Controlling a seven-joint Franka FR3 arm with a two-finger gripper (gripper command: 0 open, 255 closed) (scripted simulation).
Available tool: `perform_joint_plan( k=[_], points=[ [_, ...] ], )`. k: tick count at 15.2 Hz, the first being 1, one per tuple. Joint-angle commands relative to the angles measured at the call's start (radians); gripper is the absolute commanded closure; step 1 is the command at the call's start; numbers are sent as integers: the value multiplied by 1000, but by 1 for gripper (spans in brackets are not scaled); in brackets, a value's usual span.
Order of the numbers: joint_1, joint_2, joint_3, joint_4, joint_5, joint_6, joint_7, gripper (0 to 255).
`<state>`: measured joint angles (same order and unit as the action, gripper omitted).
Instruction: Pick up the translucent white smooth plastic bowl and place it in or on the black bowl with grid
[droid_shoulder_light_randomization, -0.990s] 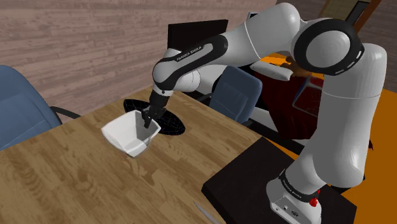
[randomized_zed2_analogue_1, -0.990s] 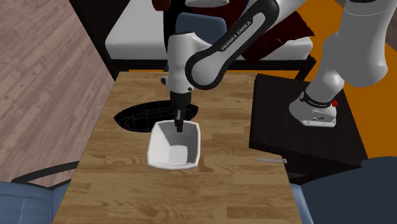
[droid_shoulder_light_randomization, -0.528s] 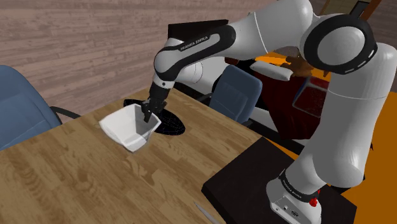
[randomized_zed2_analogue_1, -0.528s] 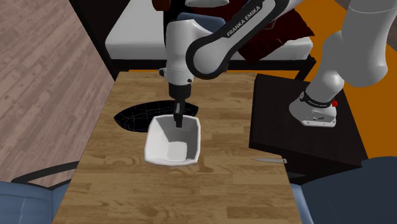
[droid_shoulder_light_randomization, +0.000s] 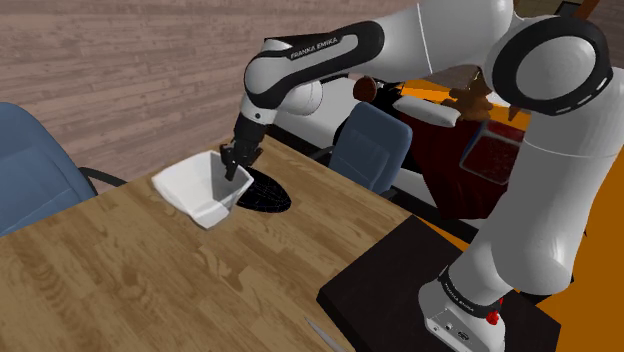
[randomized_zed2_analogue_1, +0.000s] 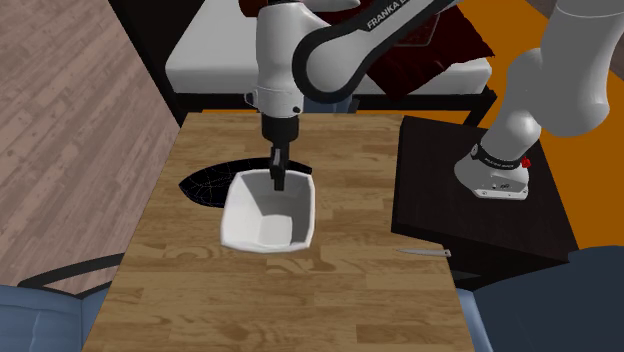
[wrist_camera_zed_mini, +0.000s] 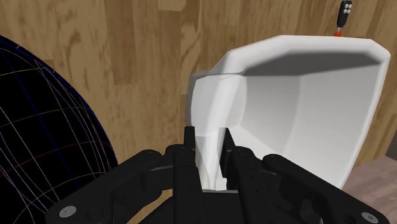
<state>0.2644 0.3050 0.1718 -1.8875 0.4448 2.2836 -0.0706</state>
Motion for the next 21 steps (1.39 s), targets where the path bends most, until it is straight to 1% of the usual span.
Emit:
perform_joint_plan(
  k=[1, 6, 11, 14, 17, 19, 20, 21],
  points=[
    [-13, 4, -8, 24, -4, -26, -10, 255],
    [-76, 69, -44, 158, -20, -128, -69, 255],
    [-136, 160, -74, 333, -37, -241, -116, 255],
    [-172, 230, -89, 464, -47, -317, -137, 255],
    [-206, 317, -101, 624, -58, -404, -152, 255],
    [-229, 389, -107, 756, -65, -471, -157, 255],
    [-244, 444, -110, 855, -70, -520, -157, 255],
    [-243, 444, -110, 843, -69, -508, -161, 255]
  ],
)
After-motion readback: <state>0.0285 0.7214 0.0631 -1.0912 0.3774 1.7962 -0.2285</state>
